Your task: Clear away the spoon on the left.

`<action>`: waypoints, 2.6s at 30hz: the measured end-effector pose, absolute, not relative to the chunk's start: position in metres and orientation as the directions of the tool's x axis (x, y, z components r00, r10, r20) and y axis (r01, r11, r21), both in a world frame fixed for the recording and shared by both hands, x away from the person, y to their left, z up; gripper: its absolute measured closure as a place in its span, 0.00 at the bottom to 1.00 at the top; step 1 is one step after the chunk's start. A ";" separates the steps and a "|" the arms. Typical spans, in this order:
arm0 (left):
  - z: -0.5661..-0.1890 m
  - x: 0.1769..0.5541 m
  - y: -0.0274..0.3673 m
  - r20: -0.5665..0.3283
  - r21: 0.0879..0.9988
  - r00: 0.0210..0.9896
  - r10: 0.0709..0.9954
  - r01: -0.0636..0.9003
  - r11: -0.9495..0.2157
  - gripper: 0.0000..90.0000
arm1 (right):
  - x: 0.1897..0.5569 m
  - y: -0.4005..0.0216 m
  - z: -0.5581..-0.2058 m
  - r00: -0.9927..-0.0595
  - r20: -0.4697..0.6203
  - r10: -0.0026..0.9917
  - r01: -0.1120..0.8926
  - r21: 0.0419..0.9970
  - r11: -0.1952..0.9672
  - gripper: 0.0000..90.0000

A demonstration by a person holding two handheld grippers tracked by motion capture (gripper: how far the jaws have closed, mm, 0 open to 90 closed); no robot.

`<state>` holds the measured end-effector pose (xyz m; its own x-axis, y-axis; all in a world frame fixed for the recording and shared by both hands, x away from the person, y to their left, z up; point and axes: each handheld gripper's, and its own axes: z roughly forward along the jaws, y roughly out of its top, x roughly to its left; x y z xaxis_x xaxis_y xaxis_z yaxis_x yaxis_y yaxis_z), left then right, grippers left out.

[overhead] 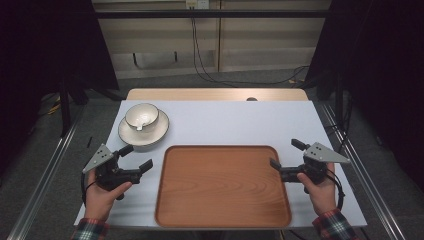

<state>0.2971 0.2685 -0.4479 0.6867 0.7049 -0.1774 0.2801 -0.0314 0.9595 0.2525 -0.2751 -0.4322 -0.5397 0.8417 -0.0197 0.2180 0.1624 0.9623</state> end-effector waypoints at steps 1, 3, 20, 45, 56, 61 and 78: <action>-0.447 0.297 0.268 -0.178 0.959 0.677 0.714 0.281 -0.027 0.00 | 0.253 -0.275 -0.433 -0.542 -0.025 0.840 0.221 0.960 0.171 0.00; -0.447 0.298 0.268 -0.178 0.960 0.677 0.714 0.278 -0.025 0.00 | 0.253 -0.274 -0.436 -0.545 -0.027 0.838 0.222 0.959 0.176 0.00; -0.448 0.313 0.264 -0.172 0.954 0.619 0.766 0.299 -0.028 0.01 | 0.245 -0.272 -0.436 -0.534 -0.045 0.844 0.209 0.960 0.184 0.00; -0.458 0.353 0.268 -0.119 0.954 0.448 0.886 0.300 -0.024 0.12 | 0.243 -0.264 -0.439 -0.547 -0.064 0.835 0.191 0.961 0.199 0.00; -0.465 0.372 0.270 -0.107 0.953 0.372 0.922 0.302 -0.011 0.32 | 0.232 -0.266 -0.437 -0.553 -0.078 0.829 0.174 0.963 0.207 0.00; -0.468 0.375 0.269 -0.086 0.954 0.379 0.922 0.298 -0.034 0.39 | 0.233 -0.266 -0.438 -0.564 -0.079 0.822 0.175 0.961 0.213 0.00; -0.468 0.380 0.261 -0.095 0.959 0.372 0.923 0.284 -0.016 0.58 | 0.236 -0.264 -0.439 -0.588 -0.097 0.803 0.168 0.957 0.238 0.01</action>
<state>0.3799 0.2609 -0.4678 0.3719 0.9234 -0.0950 0.2839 -0.0157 0.9587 0.2362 -0.2639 -0.4394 -0.5880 0.8031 -0.0966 0.1679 0.2380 0.9567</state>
